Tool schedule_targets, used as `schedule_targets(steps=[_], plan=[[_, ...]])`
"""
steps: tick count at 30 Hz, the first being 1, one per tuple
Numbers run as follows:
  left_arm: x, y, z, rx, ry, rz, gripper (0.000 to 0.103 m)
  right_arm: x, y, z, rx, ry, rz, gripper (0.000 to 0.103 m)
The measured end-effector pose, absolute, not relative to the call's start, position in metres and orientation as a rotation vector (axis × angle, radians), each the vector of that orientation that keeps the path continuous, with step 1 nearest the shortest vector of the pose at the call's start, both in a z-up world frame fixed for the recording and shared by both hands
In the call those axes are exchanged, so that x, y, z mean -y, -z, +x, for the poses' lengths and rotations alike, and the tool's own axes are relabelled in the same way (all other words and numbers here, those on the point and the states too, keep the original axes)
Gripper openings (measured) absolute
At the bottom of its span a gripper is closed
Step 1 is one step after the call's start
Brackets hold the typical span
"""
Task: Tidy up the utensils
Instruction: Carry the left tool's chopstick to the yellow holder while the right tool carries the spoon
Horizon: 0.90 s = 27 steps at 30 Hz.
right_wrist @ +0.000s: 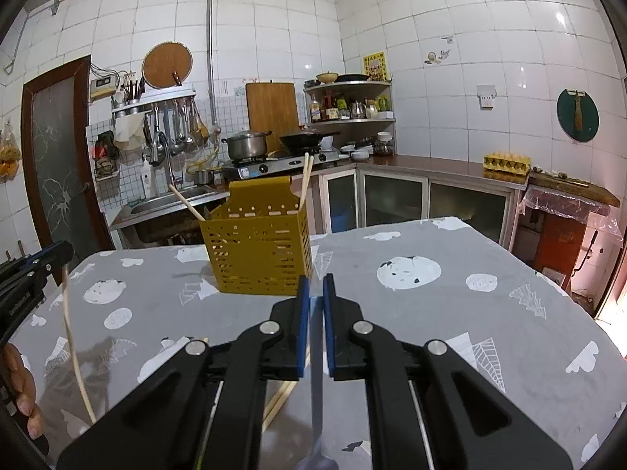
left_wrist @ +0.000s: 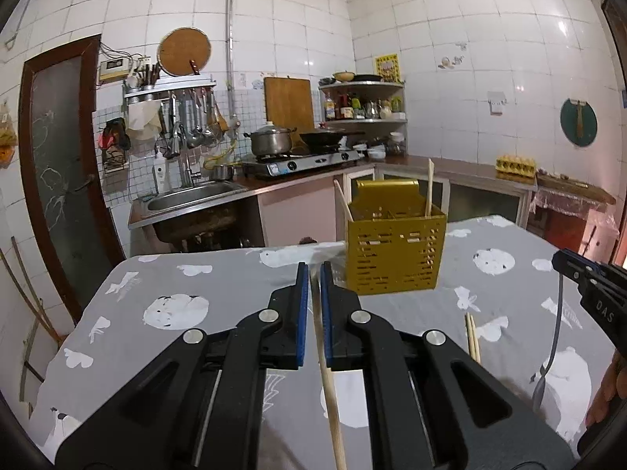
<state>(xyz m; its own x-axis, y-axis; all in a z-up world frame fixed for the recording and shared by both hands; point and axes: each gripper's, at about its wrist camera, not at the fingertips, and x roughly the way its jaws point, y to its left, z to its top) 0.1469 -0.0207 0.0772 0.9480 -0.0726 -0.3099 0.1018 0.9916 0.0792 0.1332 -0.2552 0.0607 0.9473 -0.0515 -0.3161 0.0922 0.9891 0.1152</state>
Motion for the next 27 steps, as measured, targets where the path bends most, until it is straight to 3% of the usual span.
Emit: schedule_targets(steps=[9, 14, 15, 17, 18, 19, 21, 27], plan=[[0.023, -0.087, 0.163, -0.297, 0.111, 0.072, 0.0, 0.256, -0.068, 0.142, -0.282, 0.081, 0.122, 0.008], [0.017, -0.075, 0.194, -0.439, 0.128, 0.056, 0.0, 0.257, -0.069, 0.15, -0.294, 0.076, 0.122, 0.008], [0.014, -0.07, 0.203, -0.48, 0.128, 0.044, 0.002, 0.257, -0.068, 0.152, -0.306, 0.072, 0.121, 0.008], [0.007, -0.056, 0.222, -0.573, 0.124, 0.014, 0.025, 0.258, -0.067, 0.157, -0.313, 0.071, 0.126, 0.008], [0.003, -0.049, 0.229, -0.607, 0.12, -0.001, 0.045, 0.259, -0.066, 0.159, -0.315, 0.072, 0.128, 0.008], [0.0, -0.042, 0.235, -0.631, 0.115, -0.013, 0.057, 0.259, -0.066, 0.161, -0.318, 0.072, 0.131, 0.008], [-0.001, -0.027, 0.248, -0.687, 0.107, -0.013, 0.062, 0.261, -0.066, 0.167, -0.334, 0.069, 0.141, 0.008], [0.001, 0.018, 0.28, -0.851, 0.077, 0.021, 0.062, 0.267, -0.061, 0.189, -0.379, 0.062, 0.179, 0.008]])
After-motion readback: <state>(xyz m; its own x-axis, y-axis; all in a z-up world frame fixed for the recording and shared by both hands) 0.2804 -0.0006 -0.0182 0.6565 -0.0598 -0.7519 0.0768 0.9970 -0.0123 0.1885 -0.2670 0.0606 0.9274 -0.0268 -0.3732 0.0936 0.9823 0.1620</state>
